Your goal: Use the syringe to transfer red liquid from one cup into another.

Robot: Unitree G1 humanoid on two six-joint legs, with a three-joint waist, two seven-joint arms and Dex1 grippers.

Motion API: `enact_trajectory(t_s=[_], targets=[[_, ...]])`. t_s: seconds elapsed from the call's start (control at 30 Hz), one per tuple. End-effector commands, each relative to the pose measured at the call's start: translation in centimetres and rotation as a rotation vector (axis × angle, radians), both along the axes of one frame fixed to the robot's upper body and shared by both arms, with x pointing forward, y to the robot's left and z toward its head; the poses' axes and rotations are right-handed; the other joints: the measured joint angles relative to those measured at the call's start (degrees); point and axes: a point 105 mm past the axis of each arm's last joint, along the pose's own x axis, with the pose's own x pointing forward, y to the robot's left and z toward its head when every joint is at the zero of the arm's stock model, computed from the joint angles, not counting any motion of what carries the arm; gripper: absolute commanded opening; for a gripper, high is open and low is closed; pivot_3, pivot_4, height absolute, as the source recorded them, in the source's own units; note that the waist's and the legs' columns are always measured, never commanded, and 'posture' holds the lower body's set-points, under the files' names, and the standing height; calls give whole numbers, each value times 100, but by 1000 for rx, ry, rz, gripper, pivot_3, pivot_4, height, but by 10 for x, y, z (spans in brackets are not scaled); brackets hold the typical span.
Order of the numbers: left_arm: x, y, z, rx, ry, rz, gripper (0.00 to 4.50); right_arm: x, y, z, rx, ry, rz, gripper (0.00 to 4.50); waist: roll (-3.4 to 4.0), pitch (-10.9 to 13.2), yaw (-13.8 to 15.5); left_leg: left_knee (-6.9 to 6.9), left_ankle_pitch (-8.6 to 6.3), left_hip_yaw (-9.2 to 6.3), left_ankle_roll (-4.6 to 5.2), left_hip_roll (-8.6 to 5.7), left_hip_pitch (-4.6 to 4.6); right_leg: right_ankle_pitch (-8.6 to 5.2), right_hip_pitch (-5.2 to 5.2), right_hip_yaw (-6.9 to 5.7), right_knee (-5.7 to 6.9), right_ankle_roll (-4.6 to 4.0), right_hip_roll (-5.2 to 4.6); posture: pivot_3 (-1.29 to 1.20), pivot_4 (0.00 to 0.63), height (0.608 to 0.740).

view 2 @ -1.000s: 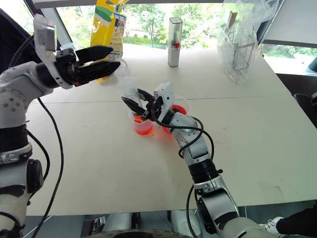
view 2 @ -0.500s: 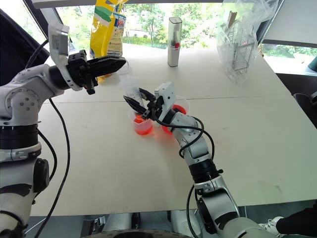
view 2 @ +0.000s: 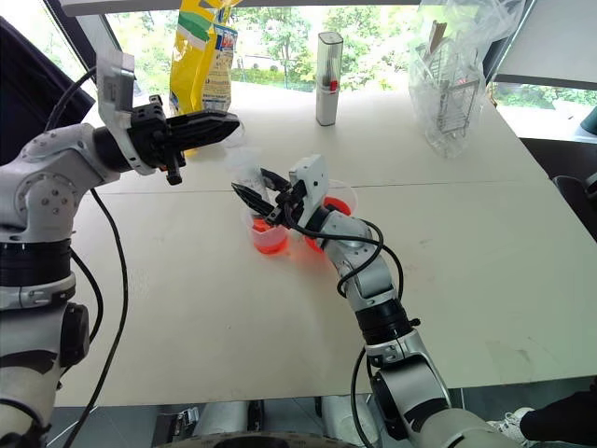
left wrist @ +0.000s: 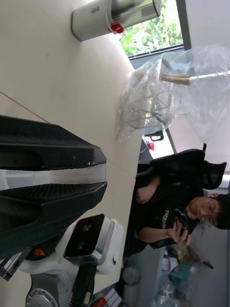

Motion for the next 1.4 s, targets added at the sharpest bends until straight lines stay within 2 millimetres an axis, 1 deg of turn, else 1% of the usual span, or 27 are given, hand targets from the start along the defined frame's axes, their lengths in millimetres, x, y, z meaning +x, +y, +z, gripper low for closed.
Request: enact_trajectory(t_s=[0.03,0.27,0.5,0.63,0.73,0.83,0.93,1.0,1.03,1.07,1.13,1.2,1.3,1.4], targets=[[-4,-9,-22,72,51,-44,58,-13,-8,70,136,-198,2,1391,0,0,2,0,0,0,0,0,0,0,0,0,0,0,0,0,150,740],[-3,-10,-30,74,66,-46,58,-16,-17,88,160,-213,-3,1391,0,0,1,-2,0,0,0,0,0,0,0,1,-1,0,0,0,150,740],[-3,-13,-39,76,81,-49,58,-16,-23,97,171,-198,-9,1391,0,0,0,-4,0,0,0,0,0,0,-1,1,-3,0,-1,0,150,740],[-3,-14,-40,75,80,-49,58,-17,-23,97,169,-194,-9,1391,0,1,0,-5,0,0,0,0,0,0,-1,1,-3,0,0,0,150,740],[-4,-13,-36,64,78,-50,58,-16,-21,92,160,-179,-7,1391,-1,1,0,-5,0,0,0,0,-1,0,-1,1,-4,0,0,0,150,740],[-2,-10,-28,39,82,-38,1291,-15,-18,85,154,-161,-2,1391,0,2,3,-7,0,0,1,0,0,0,-1,1,-5,0,1,0,150,740],[2,-6,-20,19,69,-10,2696,-14,-15,76,143,-138,2,1391,4,6,2,-6,0,1,1,-1,-1,-1,-1,0,-5,0,-1,0,150,740],[3,-3,-14,10,55,4,3667,-13,-13,71,135,-126,6,1391,-9,5,-9,-6,0,-1,1,-1,-4,0,-4,0,-5,0,2,0,150,740],[3,-2,-12,5,48,11,4246,-13,-12,68,132,-121,9,1391,-6,7,-11,-7,0,-2,1,2,-3,-1,-3,0,-6,0,2,0,150,740],[3,0,-8,-5,37,22,4440,-13,-11,66,131,-111,12,1391,-5,8,-10,-10,-1,-1,1,2,-2,-1,-5,1,-7,0,1,0,150,740],[5,11,4,-34,3,65,4440,-14,-8,58,120,-93,21,1391,-5,8,-2,-15,0,-2,1,3,-4,-1,-9,2,-6,0,3,0,150,740],[3,18,9,-43,-8,88,4440,-14,-8,55,118,-82,22,1391,-6,8,-18,-15,0,0,1,4,-5,-1,-11,4,-6,-1,2,0,150,740],[-1,31,7,-19,-13,130,4440,-14,-9,53,121,-70,17,1391,-5,9,-12,-16,0,2,1,4,-4,-1,-12,7,-6,-1,2,0,150,740],[-6,43,0,-1,0,161,4440,-9,-13,59,132,-62,-6,1391,-6,9,-6,-16,0,3,1,6,-3,-1,-10,6,-7,-1,-4,0,150,740]])
